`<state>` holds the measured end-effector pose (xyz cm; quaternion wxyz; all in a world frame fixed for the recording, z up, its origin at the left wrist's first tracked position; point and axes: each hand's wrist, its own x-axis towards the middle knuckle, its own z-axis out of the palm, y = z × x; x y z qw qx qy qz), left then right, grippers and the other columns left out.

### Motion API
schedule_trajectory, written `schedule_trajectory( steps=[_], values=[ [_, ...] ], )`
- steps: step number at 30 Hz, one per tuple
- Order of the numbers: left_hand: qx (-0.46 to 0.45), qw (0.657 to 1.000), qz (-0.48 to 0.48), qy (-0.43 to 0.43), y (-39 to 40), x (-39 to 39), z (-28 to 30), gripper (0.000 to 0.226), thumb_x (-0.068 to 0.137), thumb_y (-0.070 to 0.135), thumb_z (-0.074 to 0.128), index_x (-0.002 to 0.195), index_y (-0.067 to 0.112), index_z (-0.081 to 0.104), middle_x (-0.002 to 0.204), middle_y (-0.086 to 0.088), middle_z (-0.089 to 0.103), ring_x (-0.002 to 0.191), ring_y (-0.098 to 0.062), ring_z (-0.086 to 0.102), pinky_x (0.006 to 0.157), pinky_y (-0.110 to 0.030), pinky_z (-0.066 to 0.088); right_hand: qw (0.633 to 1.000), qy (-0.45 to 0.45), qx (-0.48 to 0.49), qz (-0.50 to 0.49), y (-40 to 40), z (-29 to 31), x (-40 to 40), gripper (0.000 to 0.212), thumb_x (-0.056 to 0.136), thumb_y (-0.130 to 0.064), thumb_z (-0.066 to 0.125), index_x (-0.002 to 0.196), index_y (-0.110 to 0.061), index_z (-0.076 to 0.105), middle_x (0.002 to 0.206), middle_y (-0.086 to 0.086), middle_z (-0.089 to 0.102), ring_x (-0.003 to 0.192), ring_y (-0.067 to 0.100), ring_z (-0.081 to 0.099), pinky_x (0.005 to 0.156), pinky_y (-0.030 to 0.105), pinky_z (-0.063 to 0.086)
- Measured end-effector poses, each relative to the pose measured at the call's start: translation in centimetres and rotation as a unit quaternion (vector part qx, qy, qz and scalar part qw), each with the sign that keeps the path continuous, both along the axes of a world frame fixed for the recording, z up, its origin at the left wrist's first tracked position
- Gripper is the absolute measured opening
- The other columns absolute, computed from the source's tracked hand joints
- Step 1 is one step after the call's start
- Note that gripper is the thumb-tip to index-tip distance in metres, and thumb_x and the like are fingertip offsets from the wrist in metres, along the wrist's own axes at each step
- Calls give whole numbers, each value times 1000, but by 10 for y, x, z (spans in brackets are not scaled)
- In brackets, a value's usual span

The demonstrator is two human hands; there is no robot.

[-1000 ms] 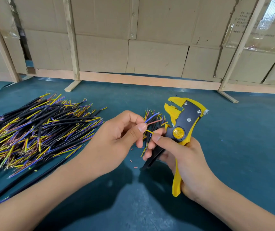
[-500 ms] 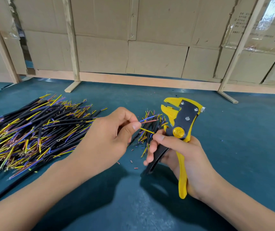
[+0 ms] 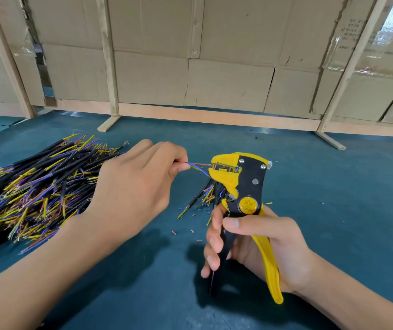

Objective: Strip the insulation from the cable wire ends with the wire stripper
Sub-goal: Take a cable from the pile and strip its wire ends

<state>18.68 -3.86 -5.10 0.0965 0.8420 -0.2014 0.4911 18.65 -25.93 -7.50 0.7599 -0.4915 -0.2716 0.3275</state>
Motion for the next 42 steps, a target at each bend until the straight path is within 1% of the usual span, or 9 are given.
schedule_trajectory(
  steps=[4, 9, 12, 13, 17, 23, 27, 34, 42],
  values=[
    [16, 1000, 5, -7, -1, 1, 0, 22, 103, 20, 56, 91, 7, 69, 74, 0, 63, 63, -28, 57, 45, -44, 46, 1000, 11, 1, -9, 1, -1, 0, 30, 79, -21, 79, 92, -2, 60, 78, 17, 58, 67, 34, 59, 75, 54, 54],
    [129, 988, 42, -71, 0, 4, 5, 23, 103, 19, 56, 87, 11, 71, 71, -4, 60, 64, -29, 52, 55, -40, 46, 1000, 17, 1, -8, 1, -1, 0, 27, 80, -21, 77, 91, -2, 61, 78, 15, 59, 68, 34, 60, 76, 55, 54],
    [146, 984, 53, -82, 1, 4, 4, 12, 93, 4, 63, 92, 12, 72, 76, -4, 63, 66, -30, 53, 57, -41, 45, 1000, 24, 2, -3, 2, 0, 1, 27, 80, -20, 77, 91, -2, 61, 78, 16, 59, 67, 34, 60, 76, 55, 54],
    [154, 983, 54, -83, 1, 4, 4, 20, 87, -3, 63, 94, 12, 72, 78, -4, 65, 66, -31, 53, 58, -41, 45, 1000, 25, 2, -2, 2, 0, 1, 27, 80, -20, 77, 90, -2, 61, 78, 16, 59, 67, 34, 60, 76, 55, 54],
    [180, 980, 47, -77, 1, 4, 6, 40, 82, -10, 46, 98, 14, 73, 84, -5, 67, 68, -31, 55, 58, -40, 43, 999, 32, 1, -1, 1, -1, 2, 26, 80, -21, 76, 91, -3, 60, 78, 15, 59, 68, 34, 60, 76, 55, 53],
    [264, 964, -3, -30, -7, 5, 4, 50, 99, 0, 26, 96, 20, 72, 83, -1, 65, 71, -27, 57, 63, -40, 42, 997, 74, 19, -32, 1, -1, 4, 24, 77, -21, 76, 89, -5, 62, 77, 14, 55, 68, 34, 58, 74, 54, 54],
    [321, 946, -47, 4, -9, 5, 0, 26, 84, 6, 51, 96, 23, 67, 85, 4, 61, 79, -25, 55, 70, -39, 39, 994, 67, 34, -78, -7, 8, 10, 23, 76, -24, 76, 87, -8, 62, 76, 10, 55, 67, 32, 57, 72, 51, 55],
    [289, 942, -158, 69, -22, -8, -1, 9, 83, 13, 57, 87, 19, 62, 74, 4, 52, 74, -24, 43, 70, -39, 31, 990, 29, -3, -135, -27, 27, 26, 24, 71, -25, 80, 83, -10, 65, 75, 9, 55, 66, 31, 56, 69, 49, 54],
    [143, 986, -58, 68, -8, 2, -1, 17, 98, 16, 51, 91, 17, 66, 77, 5, 64, 66, -26, 49, 68, -42, 37, 996, 8, -47, -74, -26, 23, 23, 32, 72, -25, 83, 87, -4, 63, 74, 14, 55, 64, 34, 57, 69, 51, 54]
  ],
)
